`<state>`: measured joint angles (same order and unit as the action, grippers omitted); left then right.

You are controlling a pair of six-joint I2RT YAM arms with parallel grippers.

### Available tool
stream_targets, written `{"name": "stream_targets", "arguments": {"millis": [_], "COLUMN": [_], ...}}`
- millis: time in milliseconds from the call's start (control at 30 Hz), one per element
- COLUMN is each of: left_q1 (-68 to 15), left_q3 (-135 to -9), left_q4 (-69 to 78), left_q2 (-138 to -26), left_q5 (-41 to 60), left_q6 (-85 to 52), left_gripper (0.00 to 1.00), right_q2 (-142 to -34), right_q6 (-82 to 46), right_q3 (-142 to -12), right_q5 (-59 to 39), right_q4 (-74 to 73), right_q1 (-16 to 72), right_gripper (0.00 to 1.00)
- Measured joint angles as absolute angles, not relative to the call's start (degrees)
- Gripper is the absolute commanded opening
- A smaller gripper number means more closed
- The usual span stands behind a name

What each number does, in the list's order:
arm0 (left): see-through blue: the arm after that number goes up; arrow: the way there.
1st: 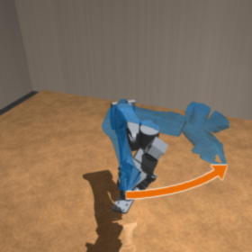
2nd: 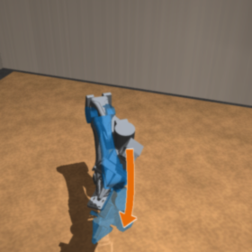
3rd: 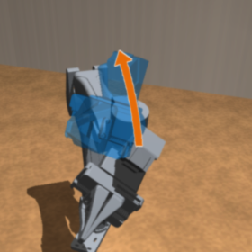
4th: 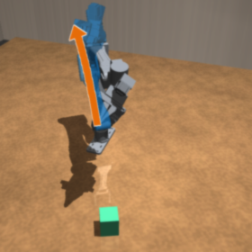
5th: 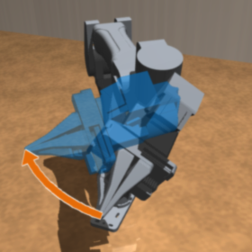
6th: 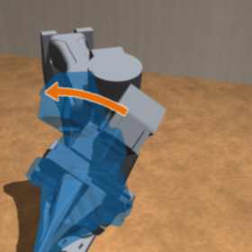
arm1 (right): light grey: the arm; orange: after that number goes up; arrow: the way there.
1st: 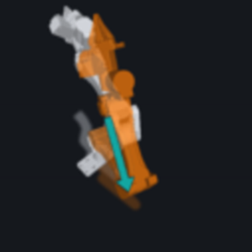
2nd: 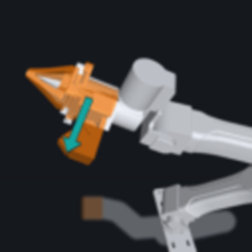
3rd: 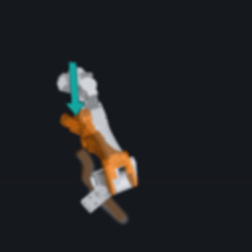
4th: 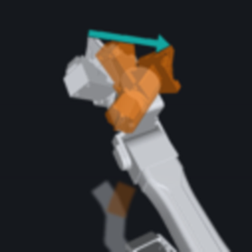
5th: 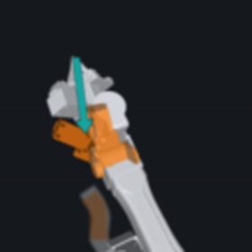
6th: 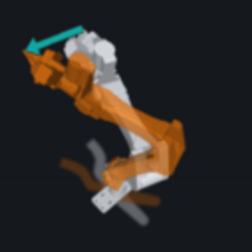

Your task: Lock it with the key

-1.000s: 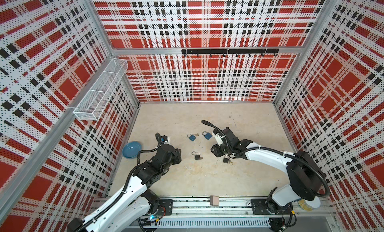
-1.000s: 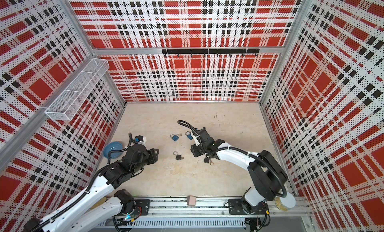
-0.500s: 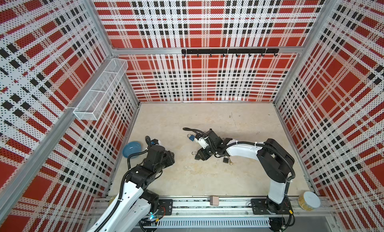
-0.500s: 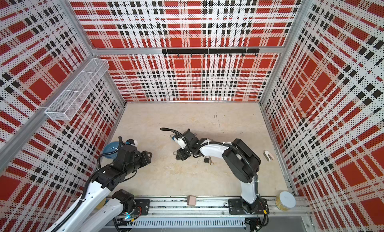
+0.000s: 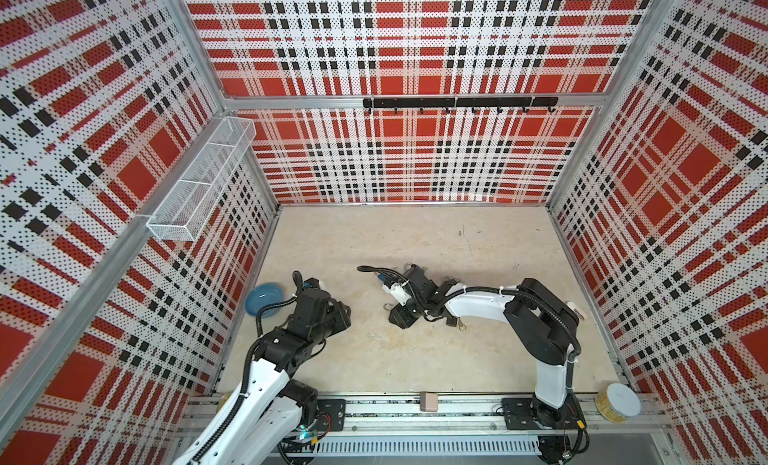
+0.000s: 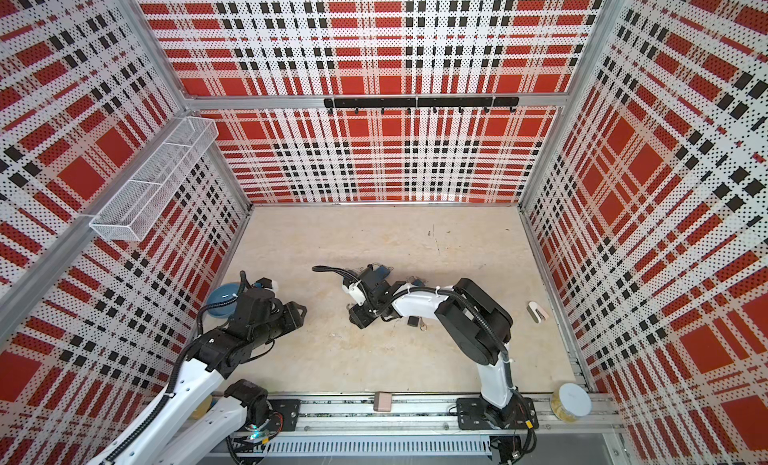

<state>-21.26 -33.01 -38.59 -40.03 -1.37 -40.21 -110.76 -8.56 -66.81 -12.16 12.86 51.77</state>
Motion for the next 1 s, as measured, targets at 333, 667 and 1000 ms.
{"name": "stream_targets", "arguments": {"millis": [333,667,1000], "left_q1": [-20.84,-20.51,-19.90], "left_q3": [-32.88,-32.80,-32.80], "left_q4": [-38.11,-38.11,-38.13], "left_q2": [-39.68,-39.22,-38.74], "left_q5": [-0.60,-0.38,-0.21], "left_q6": [-40.23,-40.23,-40.23], "left_gripper": [0.51,0.51,0.51], "right_q2": [-110.78,-113.12,-114.91], "right_q6": [-8.10,-6.09,-4.56], "right_q3": [-67.68,-72.34,-73.41], "right_q5": [-7.73,0.16,4.23], "right_q4": [14.87,16.86,19.14], "right_q1": [53.74,56.53,57.52], "right_gripper": [0.51,0.51,0.40]}}
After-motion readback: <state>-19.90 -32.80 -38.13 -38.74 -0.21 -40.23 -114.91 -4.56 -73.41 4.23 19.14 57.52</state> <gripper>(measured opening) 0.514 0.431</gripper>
